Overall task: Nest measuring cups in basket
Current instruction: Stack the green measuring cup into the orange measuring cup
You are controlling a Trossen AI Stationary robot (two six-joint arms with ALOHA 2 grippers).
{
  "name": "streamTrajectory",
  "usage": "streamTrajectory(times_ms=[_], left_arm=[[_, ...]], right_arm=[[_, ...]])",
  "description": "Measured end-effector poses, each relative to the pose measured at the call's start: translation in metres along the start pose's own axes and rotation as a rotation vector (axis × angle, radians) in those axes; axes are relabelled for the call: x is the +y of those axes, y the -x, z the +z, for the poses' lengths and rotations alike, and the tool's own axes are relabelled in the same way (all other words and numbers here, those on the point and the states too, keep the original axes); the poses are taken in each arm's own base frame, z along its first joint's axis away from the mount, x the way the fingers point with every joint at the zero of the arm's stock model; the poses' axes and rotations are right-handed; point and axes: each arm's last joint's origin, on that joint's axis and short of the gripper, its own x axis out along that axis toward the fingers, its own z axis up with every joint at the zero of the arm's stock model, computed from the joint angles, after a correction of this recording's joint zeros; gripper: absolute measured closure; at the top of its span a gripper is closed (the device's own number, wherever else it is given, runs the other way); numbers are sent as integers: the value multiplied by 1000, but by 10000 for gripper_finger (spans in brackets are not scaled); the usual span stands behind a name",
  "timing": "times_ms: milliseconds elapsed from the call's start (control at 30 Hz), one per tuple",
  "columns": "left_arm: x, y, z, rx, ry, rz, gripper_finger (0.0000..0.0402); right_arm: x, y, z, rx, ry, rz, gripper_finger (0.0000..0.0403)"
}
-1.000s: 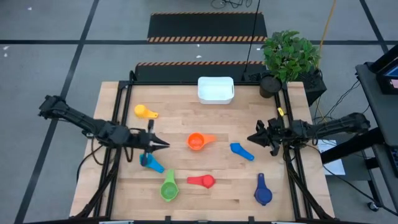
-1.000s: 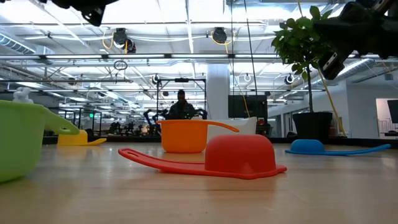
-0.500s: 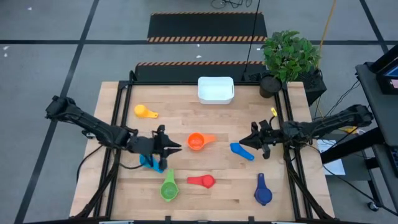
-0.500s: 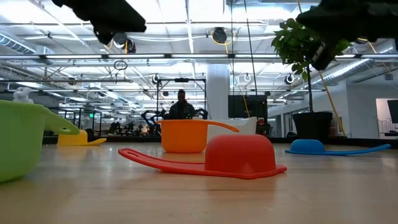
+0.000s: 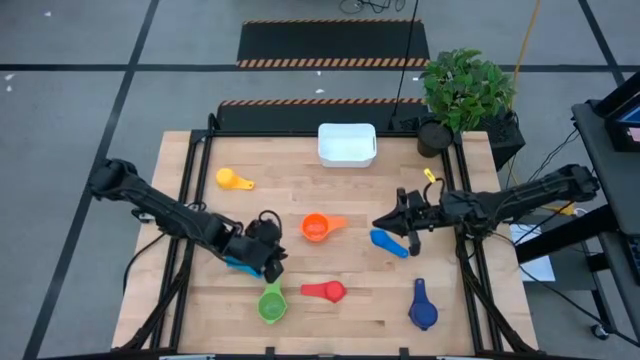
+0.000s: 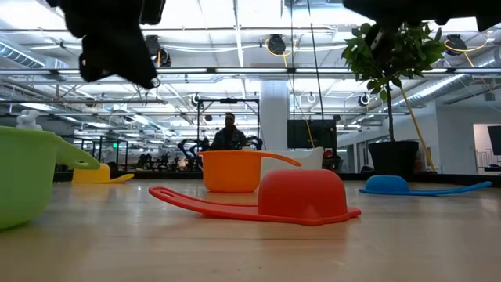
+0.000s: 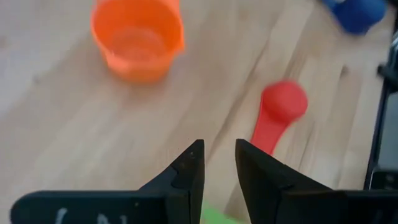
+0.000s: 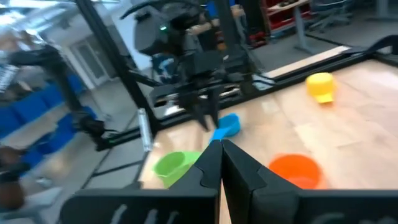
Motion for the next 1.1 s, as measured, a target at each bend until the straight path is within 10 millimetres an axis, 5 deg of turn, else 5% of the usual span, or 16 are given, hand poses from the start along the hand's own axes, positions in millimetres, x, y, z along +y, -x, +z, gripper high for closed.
streamTrajectory(times_ms=[667,1100], left_arm=[[10,3,-35,208,-442,176,309],[13,-39,-62,362,-643,95,309]], right_arm=[[-11,-1,-7,92,-5,-77,403],[-12,0,-10,120,-40,-92,403]])
